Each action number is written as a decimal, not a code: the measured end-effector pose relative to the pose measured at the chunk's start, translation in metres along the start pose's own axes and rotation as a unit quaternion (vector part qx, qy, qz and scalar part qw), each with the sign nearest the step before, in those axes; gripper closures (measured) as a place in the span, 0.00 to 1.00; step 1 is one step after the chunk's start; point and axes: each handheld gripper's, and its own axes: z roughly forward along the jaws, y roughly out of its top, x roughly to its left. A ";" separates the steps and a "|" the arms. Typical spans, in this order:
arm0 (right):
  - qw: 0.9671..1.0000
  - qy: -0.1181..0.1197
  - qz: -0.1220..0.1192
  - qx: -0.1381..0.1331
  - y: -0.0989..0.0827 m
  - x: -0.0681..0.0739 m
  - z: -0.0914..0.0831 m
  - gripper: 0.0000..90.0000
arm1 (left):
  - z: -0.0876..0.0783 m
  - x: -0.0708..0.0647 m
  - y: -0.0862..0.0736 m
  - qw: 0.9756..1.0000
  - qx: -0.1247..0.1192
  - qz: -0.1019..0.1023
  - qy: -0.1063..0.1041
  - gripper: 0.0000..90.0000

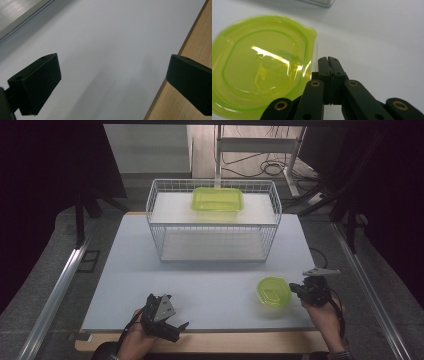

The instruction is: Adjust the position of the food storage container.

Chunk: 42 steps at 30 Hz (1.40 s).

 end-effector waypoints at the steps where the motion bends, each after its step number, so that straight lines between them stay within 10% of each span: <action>1: 1.000 -0.001 0.003 0.002 -0.002 -0.002 0.000 0.99 | 0.000 0.000 0.000 1.000 0.000 0.000 0.000 0.00; 29: 0.997 0.074 -0.002 0.021 -0.010 0.016 0.021 0.99 | 0.003 -0.002 0.000 1.000 0.007 0.006 0.000 0.00; 42: 0.990 0.135 -0.027 0.013 0.013 0.056 0.051 0.99 | 0.004 -0.002 0.000 1.000 0.008 0.006 0.000 0.00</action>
